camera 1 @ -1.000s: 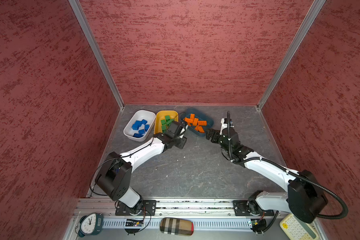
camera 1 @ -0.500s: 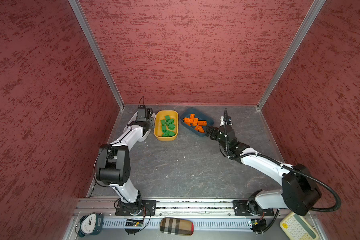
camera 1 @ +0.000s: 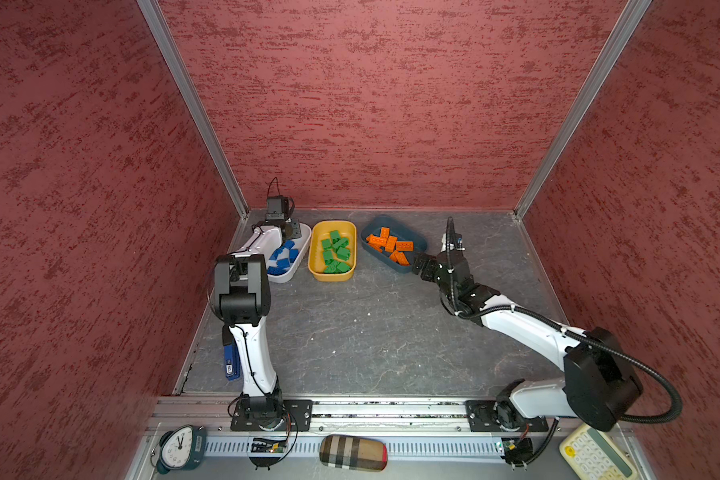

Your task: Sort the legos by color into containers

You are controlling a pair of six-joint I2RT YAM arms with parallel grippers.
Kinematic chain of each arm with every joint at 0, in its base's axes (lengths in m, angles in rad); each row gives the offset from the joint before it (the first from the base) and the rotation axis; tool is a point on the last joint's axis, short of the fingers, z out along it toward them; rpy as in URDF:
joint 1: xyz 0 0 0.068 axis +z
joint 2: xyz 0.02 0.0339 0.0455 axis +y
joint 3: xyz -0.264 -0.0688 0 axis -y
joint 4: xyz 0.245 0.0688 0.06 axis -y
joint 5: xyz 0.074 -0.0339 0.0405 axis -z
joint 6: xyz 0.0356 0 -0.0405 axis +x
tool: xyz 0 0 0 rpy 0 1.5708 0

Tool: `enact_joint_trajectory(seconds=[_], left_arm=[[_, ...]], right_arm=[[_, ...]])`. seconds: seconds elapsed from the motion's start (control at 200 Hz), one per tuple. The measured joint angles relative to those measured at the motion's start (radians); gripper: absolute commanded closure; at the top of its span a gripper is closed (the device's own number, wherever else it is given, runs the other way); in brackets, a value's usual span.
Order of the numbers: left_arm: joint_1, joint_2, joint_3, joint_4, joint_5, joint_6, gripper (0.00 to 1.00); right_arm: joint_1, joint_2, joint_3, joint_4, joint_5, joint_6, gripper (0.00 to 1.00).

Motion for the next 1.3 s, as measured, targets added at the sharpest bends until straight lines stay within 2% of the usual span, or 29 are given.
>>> enact_joint_trajectory(seconds=[0.185,0.25,0.311,0.471,0.591,0.611,0.736,0.922,1.157,1.297], left_arm=[[0.002,0.101,0.138,-0.087,0.102,0.187,0.49],[0.002,0.119,0.159,-0.111,0.113,0.238,0.35],[0.002,0.121,0.161,-0.136,0.121,0.274,0.25],[0.001,0.117,0.168,-0.154,0.134,0.319,0.1],[-0.001,0.08,0.144,-0.146,0.139,0.328,0.03],[-0.002,0.065,0.13,-0.142,0.138,0.327,0.0],[-0.016,-0.069,0.015,-0.109,0.122,0.293,0.0],[-0.08,-0.345,-0.219,0.047,0.063,0.192,0.01],[-0.226,-0.67,-0.549,0.244,-0.063,0.071,0.01],[-0.27,-0.829,-0.73,0.334,-0.178,0.022,0.0]], right_arm=[[0.0,-0.026,-0.003,-0.013,0.017,0.0,0.01],[0.0,-0.036,-0.005,-0.014,0.023,0.0,0.01],[0.0,-0.042,-0.006,-0.014,0.027,0.001,0.01],[0.0,-0.045,-0.013,-0.018,0.034,0.004,0.01],[0.0,-0.045,-0.014,-0.018,0.037,0.006,0.01],[0.0,-0.045,-0.014,-0.018,0.037,0.006,0.01],[0.0,-0.045,-0.026,-0.004,0.056,0.002,0.01],[-0.008,-0.042,-0.034,0.037,0.119,-0.041,0.01],[-0.062,-0.044,-0.05,0.126,0.161,-0.119,0.01],[-0.119,-0.064,-0.103,0.151,0.179,-0.167,0.01]])
